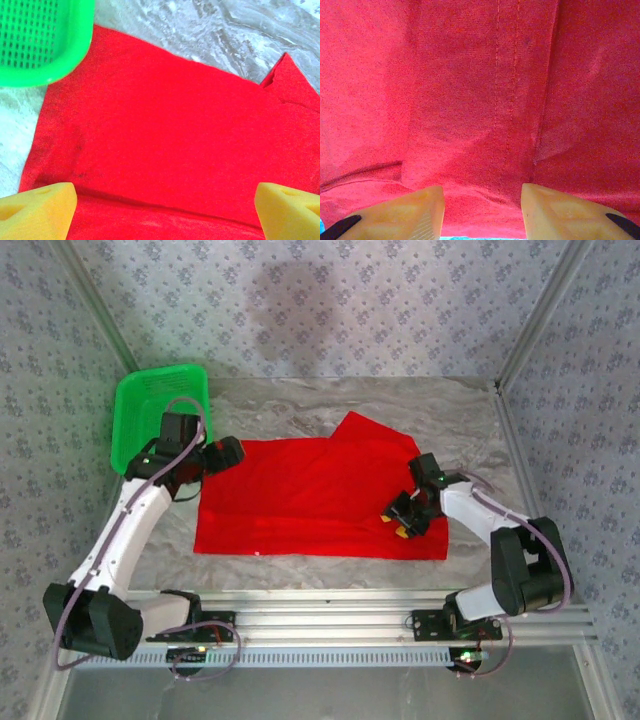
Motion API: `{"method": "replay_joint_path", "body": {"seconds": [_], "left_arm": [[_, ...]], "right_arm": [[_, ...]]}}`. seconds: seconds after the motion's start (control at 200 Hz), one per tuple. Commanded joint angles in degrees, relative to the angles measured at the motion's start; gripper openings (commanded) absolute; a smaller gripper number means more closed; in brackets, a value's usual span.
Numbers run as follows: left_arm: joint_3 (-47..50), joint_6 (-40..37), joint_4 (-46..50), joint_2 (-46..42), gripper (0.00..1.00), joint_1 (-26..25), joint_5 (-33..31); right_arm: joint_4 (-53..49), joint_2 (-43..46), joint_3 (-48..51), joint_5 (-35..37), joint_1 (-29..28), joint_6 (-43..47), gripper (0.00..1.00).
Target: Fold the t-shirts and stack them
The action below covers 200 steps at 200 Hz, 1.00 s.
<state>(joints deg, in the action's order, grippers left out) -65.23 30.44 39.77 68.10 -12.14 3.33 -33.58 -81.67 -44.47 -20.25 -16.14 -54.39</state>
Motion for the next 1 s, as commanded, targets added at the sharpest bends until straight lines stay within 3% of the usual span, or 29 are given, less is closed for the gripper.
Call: {"method": "replay_joint_path", "body": {"seconds": [0.0,0.485,0.625,0.79,0.994], "left_arm": [[-2.7,-5.9,-0.6,-2.3,0.92,-0.3,0.1],[-3.0,-18.0,0.7,-9.7,0.93,-5.8,11.1],[-2.1,-19.5,2.1,-11.7,0.93,-8.9,13.1],[0.2,-19.5,2.4,-13.5,0.93,-13.4,12.5],[2.7,-19.2,3.2,-14.8,0.94,-17.1,10.4]], "right_arm": [[-0.5,-0.3,1.2,0.6,-0.5,-2.1,0.46],[-1.1,-1.6,1.8,1.4,-1.3,-2.8,0.45],[-1.1,-3.9,-0.1,2.2,-1.3,-1.8,0.36],[0.5,-5.2,-1.4,2.8,-1.1,-1.5,0.2],[-0.3,-4.2,-2.8,3.9,-1.3,-1.4,0.14]]}}
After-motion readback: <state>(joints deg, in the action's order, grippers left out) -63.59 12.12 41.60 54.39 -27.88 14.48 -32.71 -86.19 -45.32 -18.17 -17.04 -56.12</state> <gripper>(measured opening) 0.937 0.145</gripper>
